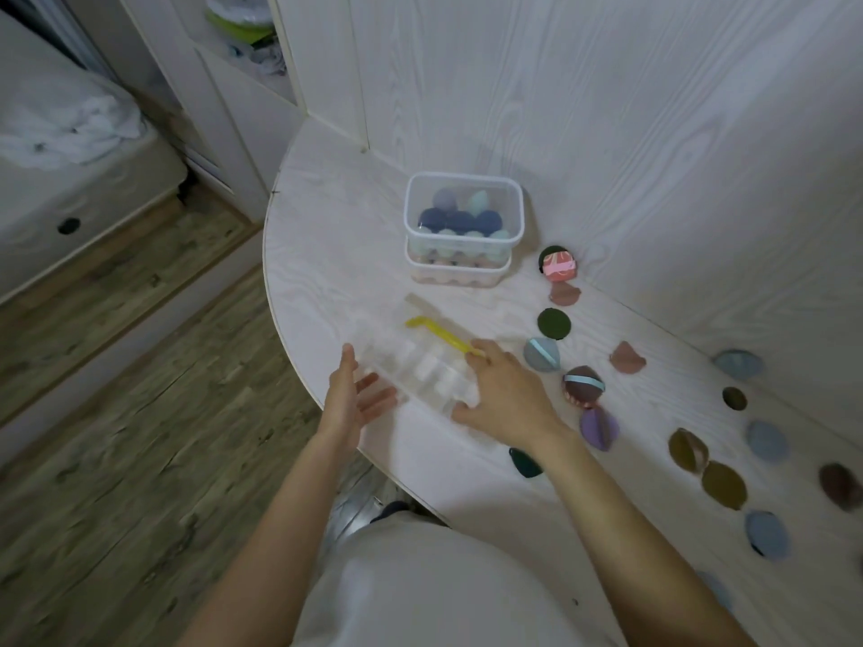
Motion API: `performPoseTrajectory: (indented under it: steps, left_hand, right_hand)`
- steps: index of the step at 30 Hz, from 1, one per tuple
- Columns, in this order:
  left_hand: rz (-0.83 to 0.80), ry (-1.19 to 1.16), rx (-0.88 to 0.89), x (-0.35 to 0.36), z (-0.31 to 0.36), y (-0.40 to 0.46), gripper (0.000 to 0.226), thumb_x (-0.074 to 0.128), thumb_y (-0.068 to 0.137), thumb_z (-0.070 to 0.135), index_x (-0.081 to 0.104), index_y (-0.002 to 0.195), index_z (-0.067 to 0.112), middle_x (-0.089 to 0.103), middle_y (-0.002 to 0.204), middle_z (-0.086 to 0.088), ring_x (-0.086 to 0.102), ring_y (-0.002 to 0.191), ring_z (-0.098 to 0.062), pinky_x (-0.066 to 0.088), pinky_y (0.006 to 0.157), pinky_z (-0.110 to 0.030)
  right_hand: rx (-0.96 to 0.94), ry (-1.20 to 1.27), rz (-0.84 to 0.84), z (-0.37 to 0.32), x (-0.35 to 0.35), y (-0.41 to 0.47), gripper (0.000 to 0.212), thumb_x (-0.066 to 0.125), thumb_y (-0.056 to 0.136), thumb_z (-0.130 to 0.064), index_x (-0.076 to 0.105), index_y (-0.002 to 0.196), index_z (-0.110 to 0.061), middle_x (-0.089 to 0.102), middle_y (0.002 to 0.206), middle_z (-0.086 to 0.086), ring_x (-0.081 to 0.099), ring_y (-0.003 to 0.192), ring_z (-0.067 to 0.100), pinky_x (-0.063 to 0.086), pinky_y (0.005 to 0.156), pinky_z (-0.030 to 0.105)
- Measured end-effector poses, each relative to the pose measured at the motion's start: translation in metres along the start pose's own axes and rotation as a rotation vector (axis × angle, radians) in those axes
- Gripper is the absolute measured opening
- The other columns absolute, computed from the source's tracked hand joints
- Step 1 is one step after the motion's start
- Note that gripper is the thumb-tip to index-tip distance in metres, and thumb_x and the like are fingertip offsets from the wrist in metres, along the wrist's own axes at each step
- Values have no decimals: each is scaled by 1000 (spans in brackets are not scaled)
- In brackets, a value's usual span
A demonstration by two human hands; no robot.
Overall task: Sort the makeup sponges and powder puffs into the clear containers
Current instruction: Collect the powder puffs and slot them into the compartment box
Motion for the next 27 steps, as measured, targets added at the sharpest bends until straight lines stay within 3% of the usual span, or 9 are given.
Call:
performPoseTrajectory:
  steps: [2, 5, 7, 9, 12, 15, 20, 23, 27]
  left_hand:
    - [63, 171, 70, -7, 3, 2, 69, 59, 87, 44, 26, 141, 16, 46, 132, -14, 63, 96, -29, 55, 75, -37]
    - [166, 521, 301, -15, 19, 5, 93, 74, 78, 30, 12, 147, 24, 23, 149, -11, 42, 126, -28, 43, 98, -41]
    - [211, 715, 484, -20, 35, 2, 97, 77, 75, 26, 13, 148, 28, 7, 154, -5, 15, 140, -23, 25, 110, -40]
    - [156, 889, 679, -18, 48, -3, 85, 76, 76, 27, 26, 144, 29, 7, 156, -1, 5, 142, -18, 17, 112, -38]
    - [-16, 1201, 836, -12, 47, -4, 60, 60, 75, 57, 53, 127, 27, 37, 146, -2, 12, 142, -22, 21, 114, -50]
    - [-65, 1417, 889, -23, 38, -3, 72, 37, 70, 81, 65, 111, 30, 58, 127, 1, 26, 137, -29, 29, 108, -53]
    - [88, 1557, 893, -28, 35, -14, 46, 37, 75, 65, 70, 89, 36, 67, 105, 9, 55, 104, -27, 38, 84, -43]
    - [192, 1597, 925, -16, 32, -20, 40, 38, 77, 62, 69, 85, 36, 68, 99, 12, 56, 93, -25, 38, 78, -37]
    - [247, 1556, 884, 1, 28, -19, 33, 50, 79, 59, 69, 88, 35, 64, 106, 9, 56, 93, -27, 37, 80, -38]
  right_hand:
    - [3, 259, 4, 16, -22, 6, 46, 64, 83, -36, 56, 122, -13, 40, 130, -5, 51, 105, 14, 46, 86, 30]
    - [31, 523, 2, 39, -38, 25, 38, 68, 83, -28, 61, 119, -17, 54, 109, -6, 55, 97, 11, 45, 86, 20]
    - [46, 551, 82, 53, -43, 43, 34, 66, 86, -23, 62, 119, -17, 61, 104, -2, 57, 95, 11, 43, 82, 13]
    - [55, 427, 190, 64, -46, 62, 30, 60, 90, -24, 63, 120, -19, 66, 110, 2, 59, 98, 14, 45, 85, 22]
    - [-7, 174, 297, 60, -48, 82, 24, 55, 93, -24, 65, 115, -21, 64, 115, 6, 58, 105, 26, 43, 90, 33]
    - [89, 105, 259, 58, -45, 76, 35, 52, 94, -31, 55, 127, -21, 51, 130, 9, 48, 119, 28, 40, 97, 35]
    - [326, 322, 136, 68, 5, 12, 44, 50, 94, -32, 40, 136, -21, 43, 138, 6, 54, 110, 20, 48, 88, 33]
    - [383, 470, 215, 70, 24, -10, 36, 55, 93, -25, 49, 127, -16, 47, 133, 4, 55, 99, 14, 46, 85, 27]
    - [367, 502, 248, 81, 27, -7, 37, 59, 89, -11, 54, 126, -13, 38, 145, 3, 45, 125, 19, 35, 99, 22]
Point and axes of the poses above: each hand's wrist, its own y-axis towards the middle knuckle, its own x-axis out of the palm, z = x × y, the point moved 7 cm from there along y, towards the middle knuckle
